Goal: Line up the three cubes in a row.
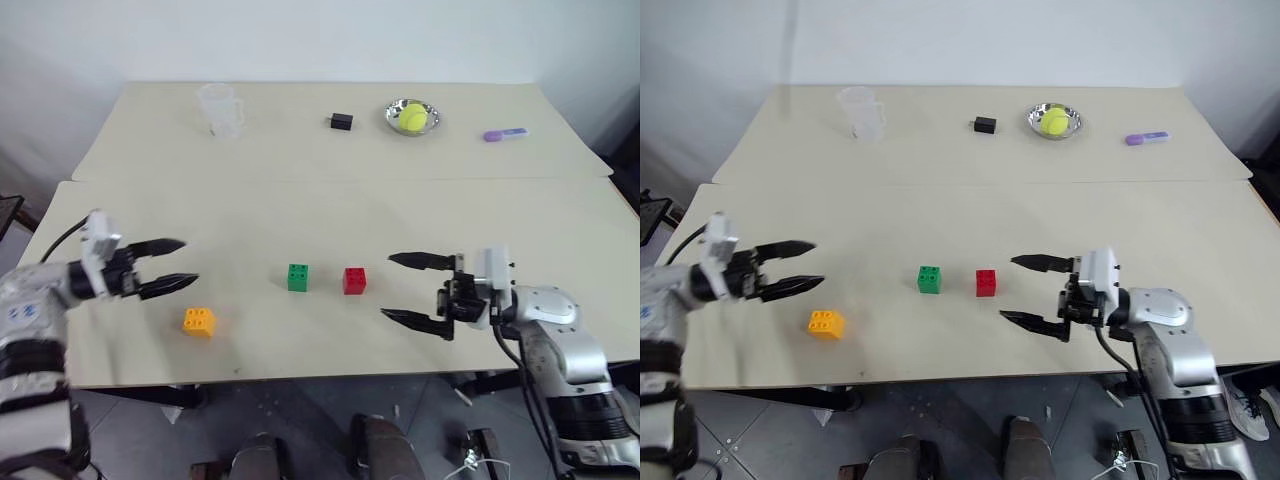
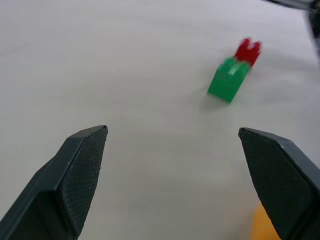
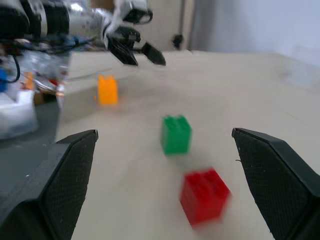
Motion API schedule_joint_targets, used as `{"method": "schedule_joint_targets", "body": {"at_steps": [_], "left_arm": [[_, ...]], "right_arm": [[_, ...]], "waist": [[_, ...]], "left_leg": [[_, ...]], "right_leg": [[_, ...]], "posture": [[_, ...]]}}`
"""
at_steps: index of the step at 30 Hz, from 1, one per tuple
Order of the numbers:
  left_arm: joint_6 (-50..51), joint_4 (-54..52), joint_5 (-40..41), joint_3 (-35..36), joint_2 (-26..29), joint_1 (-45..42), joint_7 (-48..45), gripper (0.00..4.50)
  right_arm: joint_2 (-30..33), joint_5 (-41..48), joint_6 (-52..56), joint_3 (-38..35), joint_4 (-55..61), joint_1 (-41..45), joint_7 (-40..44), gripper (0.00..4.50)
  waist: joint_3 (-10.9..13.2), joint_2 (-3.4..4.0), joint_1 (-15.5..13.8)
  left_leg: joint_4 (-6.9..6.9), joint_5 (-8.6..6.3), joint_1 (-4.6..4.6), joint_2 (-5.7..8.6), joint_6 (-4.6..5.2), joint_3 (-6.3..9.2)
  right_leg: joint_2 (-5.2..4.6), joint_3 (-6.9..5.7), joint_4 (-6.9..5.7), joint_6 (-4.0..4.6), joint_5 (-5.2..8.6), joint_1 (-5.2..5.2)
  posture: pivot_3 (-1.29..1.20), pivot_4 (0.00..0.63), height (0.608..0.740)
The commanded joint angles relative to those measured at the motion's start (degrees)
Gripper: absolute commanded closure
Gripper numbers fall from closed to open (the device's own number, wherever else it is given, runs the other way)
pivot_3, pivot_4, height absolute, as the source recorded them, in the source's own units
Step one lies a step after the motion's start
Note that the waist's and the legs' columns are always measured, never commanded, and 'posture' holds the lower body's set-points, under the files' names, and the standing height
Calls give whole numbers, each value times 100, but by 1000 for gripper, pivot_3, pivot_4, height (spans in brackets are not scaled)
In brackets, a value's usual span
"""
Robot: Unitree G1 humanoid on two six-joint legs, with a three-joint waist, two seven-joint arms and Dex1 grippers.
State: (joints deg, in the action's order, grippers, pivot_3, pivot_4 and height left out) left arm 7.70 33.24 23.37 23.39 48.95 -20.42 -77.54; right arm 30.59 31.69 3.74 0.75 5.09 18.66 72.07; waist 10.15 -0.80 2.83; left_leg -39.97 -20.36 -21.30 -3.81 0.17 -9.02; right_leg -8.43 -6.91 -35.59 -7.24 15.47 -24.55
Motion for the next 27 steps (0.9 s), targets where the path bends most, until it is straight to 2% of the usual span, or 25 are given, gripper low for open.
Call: {"method": "schedule_joint_targets", "body": {"at_steps": [1, 3, 5, 10, 14, 18, 24, 27], "left_arm": [[342, -875, 494, 981, 203, 1168, 185, 16], [700, -1345, 750, 1356, 152, 1979, 199, 16], [658, -1810, 745, 1373, 37, 2443, 291, 16], [455, -2523, 738, 1054, -44, 2649, 205, 16], [-24, -2545, 372, 70, -123, 1861, 21, 16], [-518, -2060, -45, -696, -82, 1271, -265, 16], [-1353, -1160, -414, -1320, 44, 718, -833, 16], [-1718, -703, -524, -1434, -13, 381, -894, 615]], "right_arm": [[-36, -78, 49, 315, 176, 164, 196, 0], [23, -273, -33, 551, 156, 236, 371, 0], [-57, -283, -126, 556, 120, 326, 348, 0], [-81, -261, -158, 490, 183, 339, 340, 0], [196, -217, -38, 347, 288, 135, 398, 0], [388, -162, 69, 243, 404, -9, 350, 0], [600, -310, 63, 96, 520, -209, 205, 0], [658, -335, 60, 40, 548, -302, 147, 0]], "waist": [[0, 0, -23], [1, 1, -72], [1, 2, -141], [-1, -1, -291], [-1, 4, -302], [-2, 3, -230], [-2, 4, -81], [-2, 4, -118]], "left_leg": [[-1, -2, 0, -1, 0, 3], [-1, -10, 4, -2, 0, 26], [-4, -13, 2, -1, 0, 26], [-12, -11, 2, 1, -5, 21], [-10, -11, 2, 1, -7, -16], [-7, -12, 3, 1, -8, -31], [7, -17, 6, -6, -13, -53], [2, -17, 5, -6, -13, -54]], "right_leg": [[-1, -1, 0, 0, 0, -1], [-4, -2, -3, 1, 0, -1], [-4, -6, -1, 2, 1, -1], [-6, -11, 2, 17, 8, 5], [-5, -13, -2, 19, 9, 2], [-5, -20, -2, 19, 9, -1], [-2, -31, -1, 19, 9, -19], [-2, -30, -1, 19, 9, -19]], "posture": [[0, 150, 740], [0, 150, 740], [0, 150, 740], [0, 150, 740], [0, 150, 740], [0, 150, 740], [0, 150, 740], [0, 150, 740]]}}
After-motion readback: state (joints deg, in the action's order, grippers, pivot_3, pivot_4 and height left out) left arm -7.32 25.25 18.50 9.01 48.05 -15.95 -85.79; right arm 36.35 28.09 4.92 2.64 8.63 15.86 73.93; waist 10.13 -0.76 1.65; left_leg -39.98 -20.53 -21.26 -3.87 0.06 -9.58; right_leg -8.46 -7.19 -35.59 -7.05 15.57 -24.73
